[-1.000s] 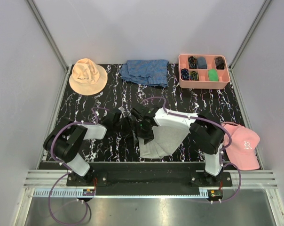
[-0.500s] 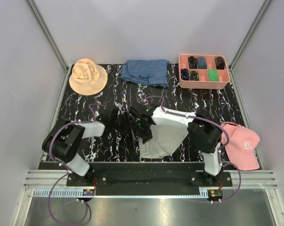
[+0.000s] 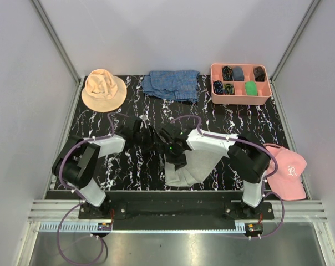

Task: Fold the napkin, place the utensils inside, and roll it up
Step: Roll the napkin with the utensil

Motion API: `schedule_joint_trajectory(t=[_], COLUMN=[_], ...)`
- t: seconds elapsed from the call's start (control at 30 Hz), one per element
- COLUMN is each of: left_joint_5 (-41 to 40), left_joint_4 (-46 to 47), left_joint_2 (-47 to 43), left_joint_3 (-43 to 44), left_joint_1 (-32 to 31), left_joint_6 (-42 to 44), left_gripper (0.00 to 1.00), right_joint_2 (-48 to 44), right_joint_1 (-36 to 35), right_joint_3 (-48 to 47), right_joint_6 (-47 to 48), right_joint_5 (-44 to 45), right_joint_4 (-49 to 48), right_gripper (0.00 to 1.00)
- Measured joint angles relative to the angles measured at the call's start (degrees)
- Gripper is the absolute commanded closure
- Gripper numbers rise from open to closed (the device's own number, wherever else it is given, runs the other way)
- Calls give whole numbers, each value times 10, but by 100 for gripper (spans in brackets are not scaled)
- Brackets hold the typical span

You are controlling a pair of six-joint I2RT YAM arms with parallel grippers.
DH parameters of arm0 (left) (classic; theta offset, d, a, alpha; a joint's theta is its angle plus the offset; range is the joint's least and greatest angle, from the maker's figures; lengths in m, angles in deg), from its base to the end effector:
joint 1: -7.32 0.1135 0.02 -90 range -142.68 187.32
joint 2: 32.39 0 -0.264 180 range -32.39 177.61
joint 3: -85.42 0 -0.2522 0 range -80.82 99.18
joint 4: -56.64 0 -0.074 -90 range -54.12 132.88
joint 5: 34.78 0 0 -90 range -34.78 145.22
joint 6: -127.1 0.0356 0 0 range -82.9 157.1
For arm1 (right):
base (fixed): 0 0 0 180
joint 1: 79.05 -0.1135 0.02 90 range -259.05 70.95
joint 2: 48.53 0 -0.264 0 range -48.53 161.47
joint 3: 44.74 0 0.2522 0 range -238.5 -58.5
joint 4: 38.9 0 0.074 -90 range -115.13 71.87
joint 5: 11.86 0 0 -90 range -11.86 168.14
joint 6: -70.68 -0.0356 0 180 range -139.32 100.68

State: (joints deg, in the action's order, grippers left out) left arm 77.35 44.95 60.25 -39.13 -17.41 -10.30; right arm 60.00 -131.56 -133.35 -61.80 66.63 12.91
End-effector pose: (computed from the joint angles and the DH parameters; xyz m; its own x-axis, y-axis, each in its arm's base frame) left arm 0.2700 -0.1391 0.1442 -0.9140 -0.3297 -0.2362 -0.0891 0.7313 -0.6762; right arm 0.2227 0.3020 0.1745 -0.9770 -0.1864 -0.1032 -0.2112 0.9121 0.3515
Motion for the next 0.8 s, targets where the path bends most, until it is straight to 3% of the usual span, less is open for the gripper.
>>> schedule_joint_trajectory(t=[0.33,0.8], left_joint_5=[16,21], left_joint_4=[2,-8], left_joint_2=[45,72], left_joint_3=[92,99], left_joint_1=[-1,-5], left_joint_6=[38,54], left_gripper=[38,38], right_joint_2=[-23,-100], right_joint_1=[41,141], right_joint_3=[77,105], right_joint_6=[-27,-18], right_joint_5=[-31,-31], right_joint_4=[-18,-24], right_gripper=[23,18])
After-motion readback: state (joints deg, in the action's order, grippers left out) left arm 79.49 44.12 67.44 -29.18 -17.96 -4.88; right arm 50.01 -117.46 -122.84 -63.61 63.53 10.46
